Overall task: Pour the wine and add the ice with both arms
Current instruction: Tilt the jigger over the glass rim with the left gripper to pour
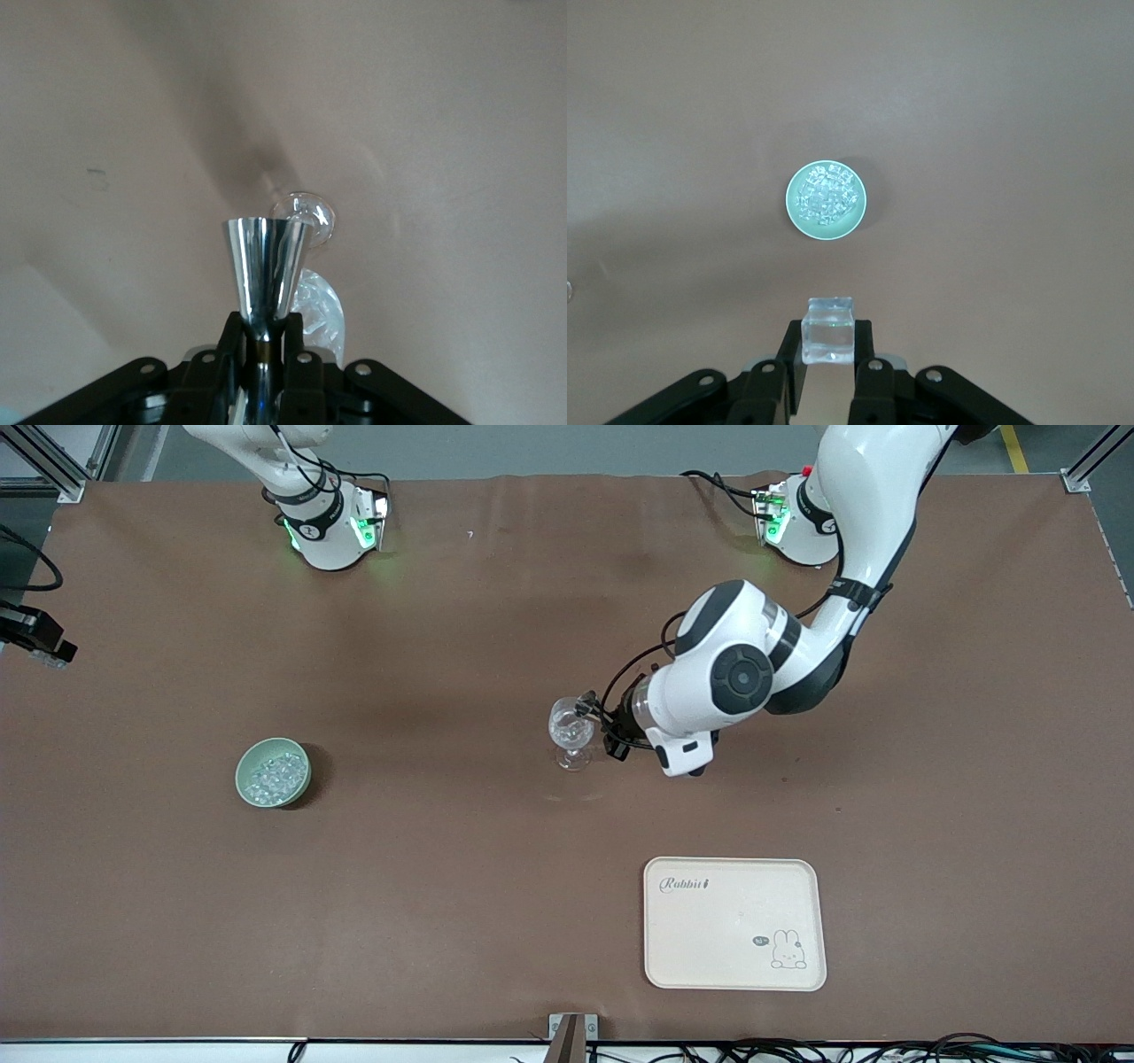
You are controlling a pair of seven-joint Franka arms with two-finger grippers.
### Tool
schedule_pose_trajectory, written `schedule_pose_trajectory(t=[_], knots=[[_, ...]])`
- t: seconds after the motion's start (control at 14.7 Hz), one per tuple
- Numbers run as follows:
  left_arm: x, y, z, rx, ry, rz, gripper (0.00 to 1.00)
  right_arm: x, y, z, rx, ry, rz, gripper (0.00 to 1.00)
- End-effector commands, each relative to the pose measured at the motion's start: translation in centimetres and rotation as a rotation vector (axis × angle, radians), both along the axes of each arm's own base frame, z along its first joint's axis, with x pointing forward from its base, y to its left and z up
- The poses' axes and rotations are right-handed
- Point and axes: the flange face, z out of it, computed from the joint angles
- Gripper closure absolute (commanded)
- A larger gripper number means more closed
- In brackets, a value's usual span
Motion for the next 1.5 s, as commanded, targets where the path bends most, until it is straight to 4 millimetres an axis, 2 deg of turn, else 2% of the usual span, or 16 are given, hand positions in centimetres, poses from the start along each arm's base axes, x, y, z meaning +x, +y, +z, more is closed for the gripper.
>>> schedule_pose_trajectory(t=[0.0, 0.27, 1.09, 1.29, 1.43], knots=[[-0.1, -0.6, 1.4, 0.059, -0.062, 0.014, 1.0, 0.0, -0.5, 0.0, 0.003, 0.003, 0.02, 1.0], [-0.7, -1.7, 1.8, 0.129, -0.123, 0.008, 1.0, 0.0, -0.4, 0.0, 0.006, 0.003, 0.02, 1.0], [0.1, -0.9, 0.8, 0.069, -0.04, 0.066, 1.0, 0.1, -0.3, -0.3, 0.022, 0.009, 0.02, 1.0], [3.6, 3.1, 1.4, -0.158, 0.068, 0.108, 1.0, 0.0, -0.2, -0.2, 0.023, 0.014, 0.022, 1.0], [6.2, 6.8, 0.7, -0.278, 0.131, 0.189, 0.99, 0.0, 0.3, -0.3, 0.023, 0.02, 0.02, 1.0]])
